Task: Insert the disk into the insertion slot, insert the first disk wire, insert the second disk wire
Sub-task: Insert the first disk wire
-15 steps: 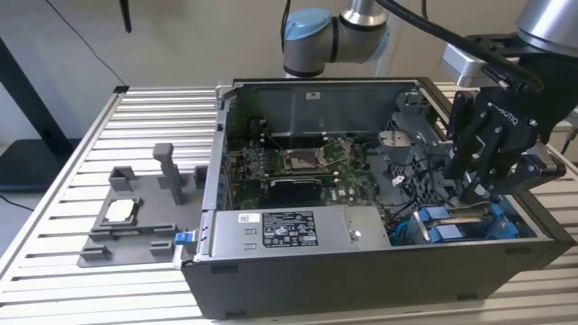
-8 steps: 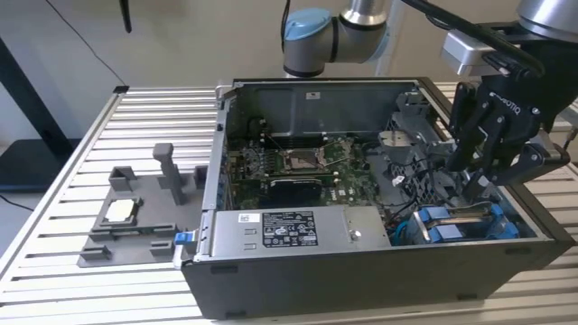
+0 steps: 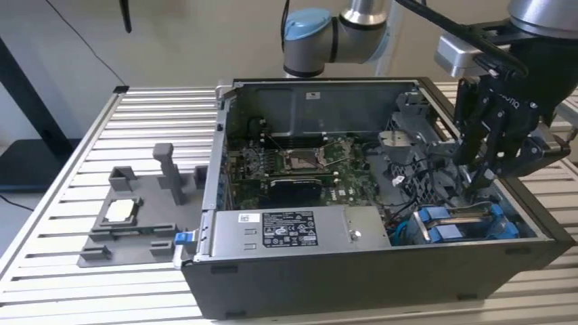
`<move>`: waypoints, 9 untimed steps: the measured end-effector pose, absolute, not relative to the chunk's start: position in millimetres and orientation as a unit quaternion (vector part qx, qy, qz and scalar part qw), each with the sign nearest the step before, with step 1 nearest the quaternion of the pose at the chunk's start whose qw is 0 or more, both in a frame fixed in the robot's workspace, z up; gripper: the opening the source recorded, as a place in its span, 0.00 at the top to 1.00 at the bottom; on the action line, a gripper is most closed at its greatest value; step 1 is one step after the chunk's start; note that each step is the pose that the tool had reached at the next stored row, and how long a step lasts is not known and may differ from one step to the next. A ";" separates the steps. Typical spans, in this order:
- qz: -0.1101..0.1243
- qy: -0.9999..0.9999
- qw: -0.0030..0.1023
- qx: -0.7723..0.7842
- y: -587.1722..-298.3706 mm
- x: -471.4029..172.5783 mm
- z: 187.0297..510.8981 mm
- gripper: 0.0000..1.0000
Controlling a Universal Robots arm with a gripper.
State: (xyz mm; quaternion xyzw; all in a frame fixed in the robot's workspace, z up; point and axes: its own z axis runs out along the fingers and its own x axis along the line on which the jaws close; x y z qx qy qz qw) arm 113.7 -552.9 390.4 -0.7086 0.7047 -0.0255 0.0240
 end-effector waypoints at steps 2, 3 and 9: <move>-0.033 0.704 0.034 -0.708 -550.9 113.2 390.4 0.53; -0.037 0.704 0.039 -0.708 -549.9 113.1 390.3 0.53; -0.058 0.703 0.063 -0.706 -541.8 112.7 390.4 0.53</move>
